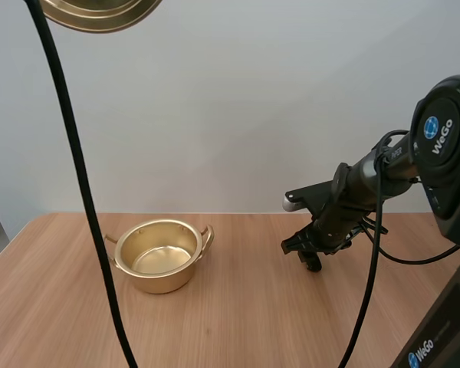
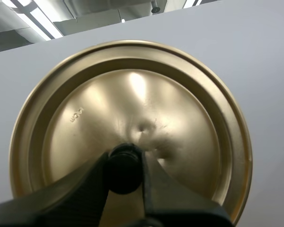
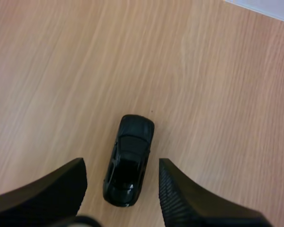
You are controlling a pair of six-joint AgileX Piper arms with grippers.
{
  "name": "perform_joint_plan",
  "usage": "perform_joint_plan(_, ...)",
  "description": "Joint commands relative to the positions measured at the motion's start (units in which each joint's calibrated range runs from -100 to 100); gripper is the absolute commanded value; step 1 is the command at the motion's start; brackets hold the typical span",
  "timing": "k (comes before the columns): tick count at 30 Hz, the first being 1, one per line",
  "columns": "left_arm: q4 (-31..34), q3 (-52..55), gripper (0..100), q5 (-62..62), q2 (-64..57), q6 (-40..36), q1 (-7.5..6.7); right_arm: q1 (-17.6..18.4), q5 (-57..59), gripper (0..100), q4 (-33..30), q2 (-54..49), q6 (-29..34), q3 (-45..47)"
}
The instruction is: Open the pot, put the car inside, and close it
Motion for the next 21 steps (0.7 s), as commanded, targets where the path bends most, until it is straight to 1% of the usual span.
perform_joint_plan(1, -0.1, -0.9, 0, -2.3, 0.0, -0.1, 0.02, 0.0, 1.0, 78, 0.0, 1.0, 0.0, -1.3)
perform_joint_plan(10, -0.1, -8.0, 0, -4.0, 2.0, 0.4, 0.02, 0.0, 3.1, 77, 0.1, 5.6, 0.0, -3.5)
perform_joint_plan(12, -0.1, -9.7, 0, -4.5, 2.9, 0.4, 0.02, 0.0, 3.1, 75, 0.1, 5.8, 0.0, -3.5)
perform_joint_plan(13, -0.1, -10.4, 0, -5.3, 3.5, 0.4, 0.02, 0.0, 3.1, 71, 0.1, 5.8, 0.0, -3.5)
perform_joint_plan(14, -0.1, -11.4, 0, -6.4, 3.9, 0.4, 0.02, 0.0, 3.1, 64, 0.1, 5.8, 0.0, -3.5)
perform_joint_plan(15, -0.1, -12.5, 0, -7.3, 4.4, 0.4, 0.02, 0.0, 3.1, 54, 0.0, 5.8, 0.0, -3.5)
perform_joint_plan(16, -0.1, -13.8, 0, -7.3, 4.8, 0.4, 0.02, 0.0, 3.1, 40, 0.0, 5.8, 0.0, -3.5)
perform_joint_plan(17, -0.1, -14.8, 0, -7.3, 5.2, 0.4, 0.02, 0.0, 3.1, 24, -0.2, 5.8, 0.0, -3.5)
perform_joint_plan(18, -0.1, -16.1, 0, -7.3, 5.5, 0.4, 0.02, 0.0, 3.1, 5, -0.3, 5.8, -0.4, -3.5)
perform_joint_plan(19, -0.1, -17.4, 0, -7.3, 5.8, 0.4, 0.02, 0.0, 3.1, 0, -0.3, 5.8, -0.8, -3.5)
perform_joint_plan(21, -0.1, -19.3, 0, -7.3, 6.3, 0.4, 0.02, 0.0, 2.9, 0, -0.3, 5.8, -1.5, -3.5)
